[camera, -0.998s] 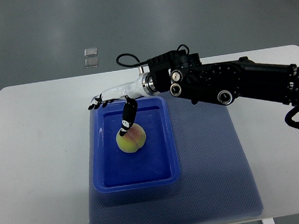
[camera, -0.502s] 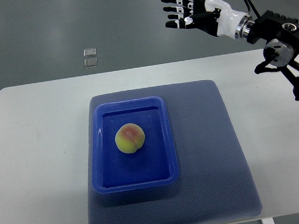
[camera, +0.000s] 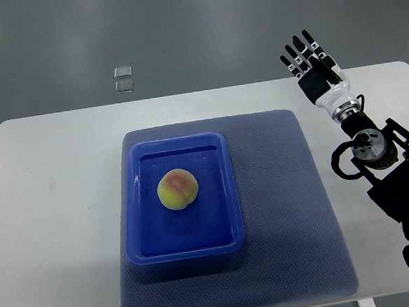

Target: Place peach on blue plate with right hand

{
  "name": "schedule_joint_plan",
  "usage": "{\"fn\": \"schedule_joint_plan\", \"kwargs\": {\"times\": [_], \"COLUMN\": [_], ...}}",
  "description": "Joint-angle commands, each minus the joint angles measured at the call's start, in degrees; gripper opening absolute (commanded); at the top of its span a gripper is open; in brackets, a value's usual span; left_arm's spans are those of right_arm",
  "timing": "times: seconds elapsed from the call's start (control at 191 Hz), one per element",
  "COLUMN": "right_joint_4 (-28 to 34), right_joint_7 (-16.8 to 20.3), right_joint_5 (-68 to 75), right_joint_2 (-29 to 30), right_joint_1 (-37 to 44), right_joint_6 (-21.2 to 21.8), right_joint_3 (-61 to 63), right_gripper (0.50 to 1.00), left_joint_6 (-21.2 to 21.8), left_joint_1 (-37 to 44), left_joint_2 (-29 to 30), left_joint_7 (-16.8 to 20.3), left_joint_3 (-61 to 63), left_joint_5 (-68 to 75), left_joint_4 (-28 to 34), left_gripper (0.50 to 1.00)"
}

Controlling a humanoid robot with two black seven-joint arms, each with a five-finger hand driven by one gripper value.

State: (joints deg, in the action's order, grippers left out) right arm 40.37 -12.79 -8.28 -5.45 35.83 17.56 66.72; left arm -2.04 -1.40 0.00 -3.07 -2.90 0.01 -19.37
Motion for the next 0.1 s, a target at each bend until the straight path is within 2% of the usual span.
{"fn": "schedule_joint_plan", "kwargs": {"times": [0.0, 0.099], "right_joint_4": [-0.1, -0.3], "right_joint_7": [0.0, 0.0], "right_joint_5": [0.3, 0.3], "right_joint_2": [0.2, 0.1], "right_joint_1": [-0.3, -0.1], "right_joint_6": [-0.1, -0.1], "right_joint_3": [0.0, 0.1], "right_gripper": [0.93, 0.93], "left_joint_6": [-0.1, 0.0], "left_joint_1": [0.0, 0.0], "left_joint_2": [0.0, 0.0], "left_joint_7": [0.0, 0.0], "left_joint_3": [0.0, 0.1], "left_joint_5": [0.0, 0.0], "left_joint_4": [0.1, 0.0], "left_gripper": [1.0, 1.0]}}
